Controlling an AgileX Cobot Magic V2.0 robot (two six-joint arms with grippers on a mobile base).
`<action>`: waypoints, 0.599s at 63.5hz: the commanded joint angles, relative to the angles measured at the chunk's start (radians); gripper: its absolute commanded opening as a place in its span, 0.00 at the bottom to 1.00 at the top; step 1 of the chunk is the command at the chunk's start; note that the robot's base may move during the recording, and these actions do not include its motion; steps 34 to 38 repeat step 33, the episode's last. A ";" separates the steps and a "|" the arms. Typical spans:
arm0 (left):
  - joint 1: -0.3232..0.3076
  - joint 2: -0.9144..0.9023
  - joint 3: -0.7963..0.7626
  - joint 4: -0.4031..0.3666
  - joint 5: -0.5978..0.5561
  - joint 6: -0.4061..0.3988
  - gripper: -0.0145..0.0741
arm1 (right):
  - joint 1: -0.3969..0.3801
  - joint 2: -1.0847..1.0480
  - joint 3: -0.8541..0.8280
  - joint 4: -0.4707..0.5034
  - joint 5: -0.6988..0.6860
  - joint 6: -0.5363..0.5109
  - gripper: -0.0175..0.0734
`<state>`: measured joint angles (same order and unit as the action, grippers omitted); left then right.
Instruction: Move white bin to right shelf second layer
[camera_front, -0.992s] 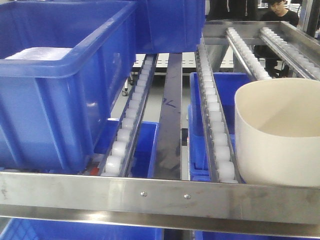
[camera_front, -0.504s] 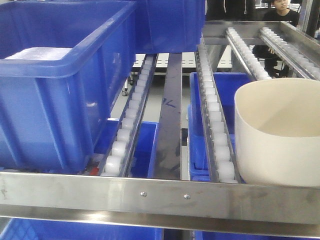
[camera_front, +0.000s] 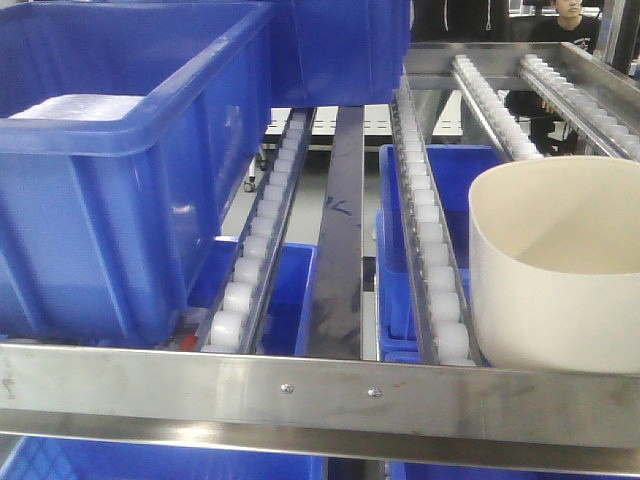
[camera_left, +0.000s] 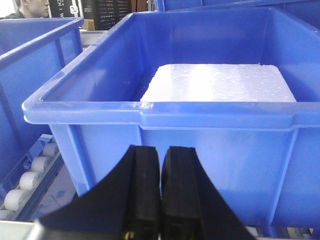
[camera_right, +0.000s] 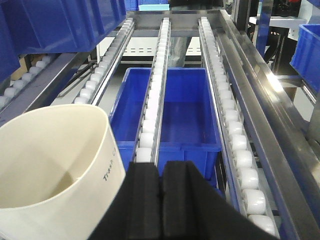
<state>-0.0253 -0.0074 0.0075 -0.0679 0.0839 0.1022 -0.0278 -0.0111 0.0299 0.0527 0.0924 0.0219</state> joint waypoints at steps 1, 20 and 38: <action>-0.004 -0.013 0.037 -0.006 -0.084 -0.003 0.26 | -0.005 -0.020 -0.016 0.004 -0.087 -0.009 0.26; -0.004 -0.013 0.037 -0.006 -0.084 -0.003 0.26 | -0.005 -0.020 -0.016 0.004 -0.087 -0.009 0.26; -0.004 -0.013 0.037 -0.006 -0.084 -0.003 0.26 | -0.005 -0.020 -0.016 0.004 -0.087 -0.009 0.26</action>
